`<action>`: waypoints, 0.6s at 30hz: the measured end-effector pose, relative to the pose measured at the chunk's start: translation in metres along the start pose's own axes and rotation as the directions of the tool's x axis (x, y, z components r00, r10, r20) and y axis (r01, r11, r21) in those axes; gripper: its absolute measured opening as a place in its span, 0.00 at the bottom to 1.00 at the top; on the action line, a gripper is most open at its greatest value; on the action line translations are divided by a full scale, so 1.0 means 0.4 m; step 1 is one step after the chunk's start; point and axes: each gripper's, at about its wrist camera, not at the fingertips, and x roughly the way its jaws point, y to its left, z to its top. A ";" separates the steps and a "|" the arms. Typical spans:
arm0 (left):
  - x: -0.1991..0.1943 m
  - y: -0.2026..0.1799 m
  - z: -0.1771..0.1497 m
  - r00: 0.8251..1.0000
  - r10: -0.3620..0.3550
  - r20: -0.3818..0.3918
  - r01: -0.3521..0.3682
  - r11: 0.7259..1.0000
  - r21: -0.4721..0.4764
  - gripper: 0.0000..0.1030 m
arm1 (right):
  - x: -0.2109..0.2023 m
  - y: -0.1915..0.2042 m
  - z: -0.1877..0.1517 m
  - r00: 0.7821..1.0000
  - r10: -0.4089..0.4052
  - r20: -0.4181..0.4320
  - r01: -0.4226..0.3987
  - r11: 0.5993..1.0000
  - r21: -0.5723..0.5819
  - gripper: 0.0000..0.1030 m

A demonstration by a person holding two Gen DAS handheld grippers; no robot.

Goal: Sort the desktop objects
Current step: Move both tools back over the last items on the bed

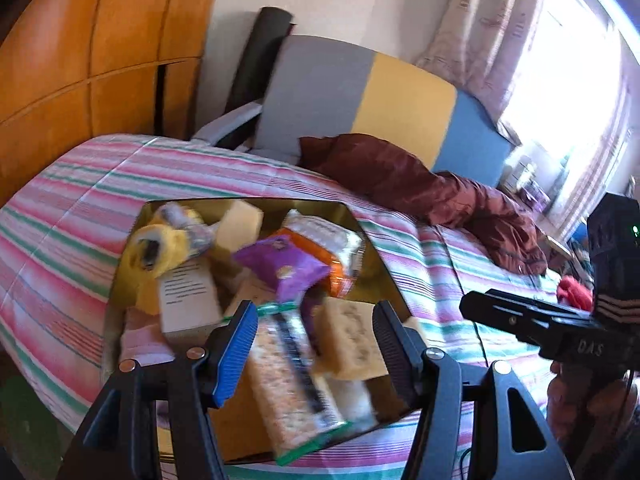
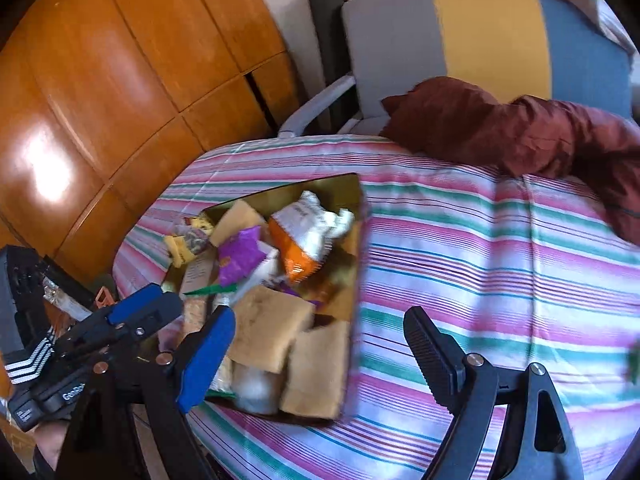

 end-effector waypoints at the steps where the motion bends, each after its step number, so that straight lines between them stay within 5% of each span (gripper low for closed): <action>1: 0.004 -0.016 -0.001 1.000 -0.010 -0.005 0.010 1.000 0.018 0.59 | -0.009 -0.018 -0.003 1.000 -0.017 -0.002 0.017 1.000 0.010 0.84; 11: 0.053 -0.164 0.008 0.993 -0.097 -0.068 0.106 0.984 0.142 0.58 | -0.148 -0.242 -0.012 0.988 -0.154 -0.009 0.154 0.976 0.157 0.84; 18: 0.090 -0.278 0.016 0.983 -0.148 -0.111 0.170 0.960 0.222 0.58 | -0.281 -0.492 -0.052 0.929 -0.369 -0.036 0.359 0.875 0.325 0.93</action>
